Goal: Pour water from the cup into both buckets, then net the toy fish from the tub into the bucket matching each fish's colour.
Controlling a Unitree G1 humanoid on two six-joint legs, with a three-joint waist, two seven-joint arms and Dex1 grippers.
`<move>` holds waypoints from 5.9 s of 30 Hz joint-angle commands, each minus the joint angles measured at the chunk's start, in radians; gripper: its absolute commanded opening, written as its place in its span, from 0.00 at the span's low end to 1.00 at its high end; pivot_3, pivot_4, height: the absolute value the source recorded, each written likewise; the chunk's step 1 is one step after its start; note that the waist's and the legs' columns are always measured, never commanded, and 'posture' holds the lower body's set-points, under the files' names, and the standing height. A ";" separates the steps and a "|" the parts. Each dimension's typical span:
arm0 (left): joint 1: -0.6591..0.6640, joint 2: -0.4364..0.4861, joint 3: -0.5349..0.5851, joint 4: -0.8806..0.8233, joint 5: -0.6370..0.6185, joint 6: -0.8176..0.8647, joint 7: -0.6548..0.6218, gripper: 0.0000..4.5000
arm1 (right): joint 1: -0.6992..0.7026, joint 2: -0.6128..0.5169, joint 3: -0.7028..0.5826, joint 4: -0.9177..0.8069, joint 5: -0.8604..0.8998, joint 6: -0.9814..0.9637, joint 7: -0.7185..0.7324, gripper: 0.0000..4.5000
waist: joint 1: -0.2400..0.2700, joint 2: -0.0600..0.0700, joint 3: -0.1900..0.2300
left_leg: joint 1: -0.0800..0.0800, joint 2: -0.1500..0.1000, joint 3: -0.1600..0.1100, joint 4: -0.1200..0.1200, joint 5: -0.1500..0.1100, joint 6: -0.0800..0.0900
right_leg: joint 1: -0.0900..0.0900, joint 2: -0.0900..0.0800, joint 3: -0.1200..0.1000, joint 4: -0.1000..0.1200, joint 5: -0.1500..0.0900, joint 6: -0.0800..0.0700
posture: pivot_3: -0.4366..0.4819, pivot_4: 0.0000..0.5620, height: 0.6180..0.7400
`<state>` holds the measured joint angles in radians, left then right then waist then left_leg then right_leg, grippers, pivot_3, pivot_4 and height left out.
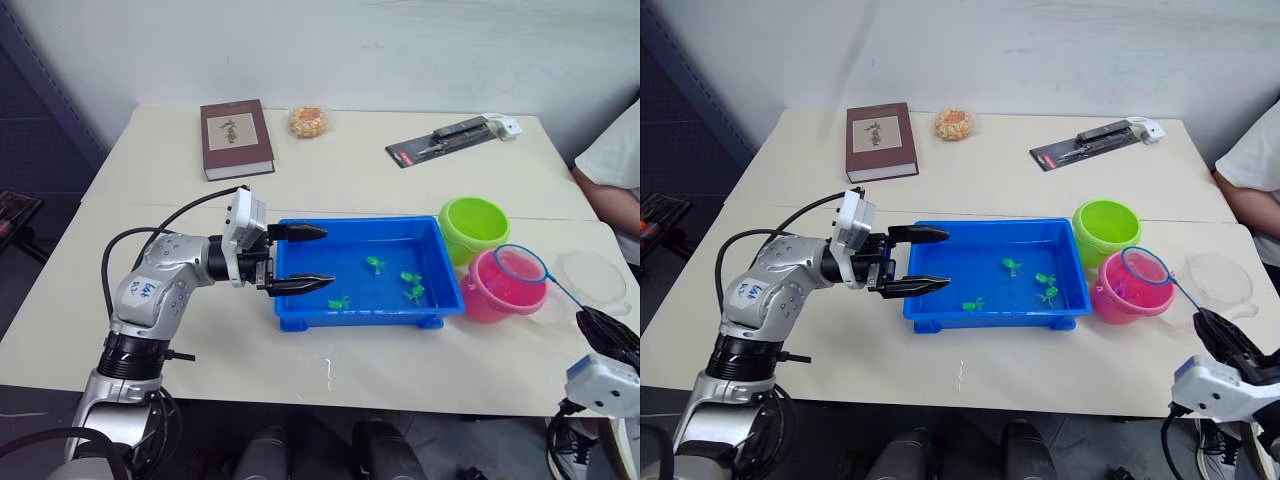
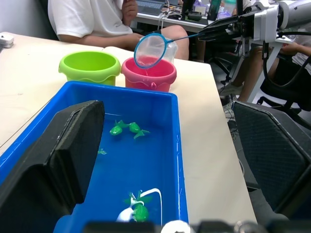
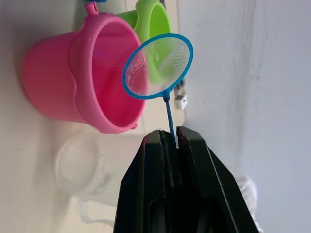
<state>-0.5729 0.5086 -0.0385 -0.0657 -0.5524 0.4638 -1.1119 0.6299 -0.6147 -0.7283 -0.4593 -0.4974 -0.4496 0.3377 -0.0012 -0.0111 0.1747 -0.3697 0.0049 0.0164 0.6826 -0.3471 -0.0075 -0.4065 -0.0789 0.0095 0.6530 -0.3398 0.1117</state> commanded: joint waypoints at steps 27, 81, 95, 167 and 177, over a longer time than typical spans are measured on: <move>0.124 0.100 0.110 -0.033 0.042 -0.075 0.079 1.00 | -0.470 -0.519 0.394 -0.237 0.974 0.939 0.310 0.00 | 0.003 0.001 0.000 | -0.001 0.002 -0.009 0.001 -0.001 0.002 | 0.009 -0.002 -0.004 -0.008 0.001 0.001 | 0.48 0.27 0.99; 0.203 0.177 0.121 -0.139 0.027 -0.009 0.078 1.00 | -1.108 -0.392 0.739 0.190 0.768 1.191 0.862 0.00 | -0.002 0.002 0.001 | 0.000 -0.003 -0.010 0.001 -0.001 0.003 | 0.009 -0.014 -0.007 -0.009 0.001 0.002 | 0.48 0.27 0.99; 0.200 0.172 0.162 -0.152 -0.021 0.033 0.096 1.00 | -1.050 -0.315 0.177 0.066 1.157 1.855 0.643 0.00 | 0.002 0.002 0.001 | -0.002 -0.004 -0.012 0.001 -0.001 0.003 | 0.009 -0.016 -0.008 -0.009 0.001 0.002 | 0.48 0.27 0.99; 0.124 0.130 0.089 -0.072 0.031 -0.008 0.102 1.00 | -0.826 -0.711 0.703 0.082 0.683 0.832 0.615 0.00 | -0.003 0.004 0.002 | -0.001 -0.009 -0.011 0.000 0.001 0.008 | 0.011 -0.018 -0.007 -0.017 0.003 0.006 | 0.48 0.27 0.99; 0.153 0.150 0.074 -0.117 0.037 0.004 0.100 1.00 | -1.082 -0.622 0.908 0.163 0.559 0.863 0.753 0.00 | -0.004 0.004 0.002 | -0.002 -0.008 -0.010 0.000 0.001 0.008 | 0.011 -0.018 -0.007 -0.017 0.003 0.006 | 0.48 0.27 0.99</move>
<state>-0.4157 0.6473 0.0280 -0.1481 -0.5109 0.4741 -1.0047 -0.4208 -1.2392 0.1710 -0.2914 0.0761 0.4008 1.0555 -0.0052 -0.0073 0.1764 -0.3714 -0.0035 0.0063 0.6829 -0.3463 0.0006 -0.3960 -0.0972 0.0024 0.6362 -0.3365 0.1180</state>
